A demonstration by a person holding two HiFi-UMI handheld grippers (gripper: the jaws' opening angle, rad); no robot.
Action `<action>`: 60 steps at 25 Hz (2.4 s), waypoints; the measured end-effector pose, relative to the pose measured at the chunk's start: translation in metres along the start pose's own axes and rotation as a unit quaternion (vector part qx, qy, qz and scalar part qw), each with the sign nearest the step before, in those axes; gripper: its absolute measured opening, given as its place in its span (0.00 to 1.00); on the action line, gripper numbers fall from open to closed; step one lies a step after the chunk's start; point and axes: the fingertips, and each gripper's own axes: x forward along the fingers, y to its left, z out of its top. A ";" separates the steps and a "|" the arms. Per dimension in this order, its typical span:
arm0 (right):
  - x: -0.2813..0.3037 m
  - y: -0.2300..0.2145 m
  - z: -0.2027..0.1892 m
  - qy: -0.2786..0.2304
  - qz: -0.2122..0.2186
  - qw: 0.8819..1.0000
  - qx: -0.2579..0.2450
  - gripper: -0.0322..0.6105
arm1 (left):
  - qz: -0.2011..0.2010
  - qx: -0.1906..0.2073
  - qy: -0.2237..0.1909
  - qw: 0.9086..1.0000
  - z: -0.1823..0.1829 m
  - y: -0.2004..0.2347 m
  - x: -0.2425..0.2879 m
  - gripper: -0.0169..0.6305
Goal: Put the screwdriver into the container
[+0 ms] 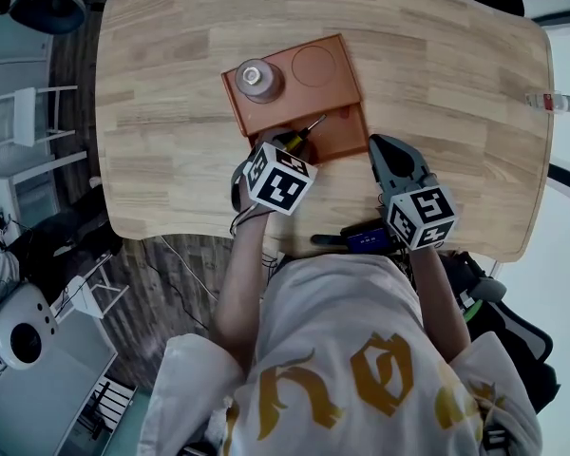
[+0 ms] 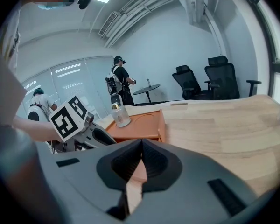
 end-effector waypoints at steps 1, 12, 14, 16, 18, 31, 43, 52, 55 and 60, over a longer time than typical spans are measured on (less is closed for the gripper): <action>-0.001 0.002 0.002 -0.003 0.000 1.000 -0.004 0.07 | -0.004 -0.008 -0.014 1.000 0.004 -0.001 -0.004 0.17; -0.016 0.030 0.018 -0.029 -0.013 0.998 -0.057 0.07 | -0.003 -0.080 -0.125 0.989 0.020 0.004 -0.053 0.06; -0.024 0.033 0.025 -0.042 -0.021 0.997 -0.063 0.07 | 0.000 -0.090 -0.144 0.985 0.019 0.003 -0.062 0.06; -0.032 0.037 0.034 -0.060 -0.030 0.995 -0.069 0.07 | 0.004 -0.096 -0.175 0.980 0.022 0.003 -0.073 0.05; -0.039 0.042 0.040 -0.073 -0.036 0.994 -0.078 0.07 | 0.003 -0.099 -0.210 0.973 0.025 0.000 -0.085 0.05; -0.075 0.079 0.047 -0.121 -0.060 0.986 -0.103 0.07 | 0.011 -0.092 -0.354 0.931 0.021 -0.029 -0.165 0.04; -0.091 0.088 0.052 -0.135 -0.073 0.982 -0.111 0.07 | 0.026 -0.076 -0.402 0.912 0.022 -0.043 -0.193 0.04; -0.096 0.078 0.049 -0.135 -0.078 0.983 -0.092 0.07 | 0.011 -0.093 -0.408 0.908 0.025 -0.043 -0.190 0.04; -0.094 0.075 0.049 -0.135 -0.079 0.984 -0.089 0.07 | 0.004 -0.105 -0.413 0.905 0.026 -0.039 -0.189 0.04; -0.091 0.070 0.050 -0.131 -0.079 0.984 -0.087 0.07 | 0.003 -0.106 -0.405 0.908 0.031 -0.034 -0.183 0.04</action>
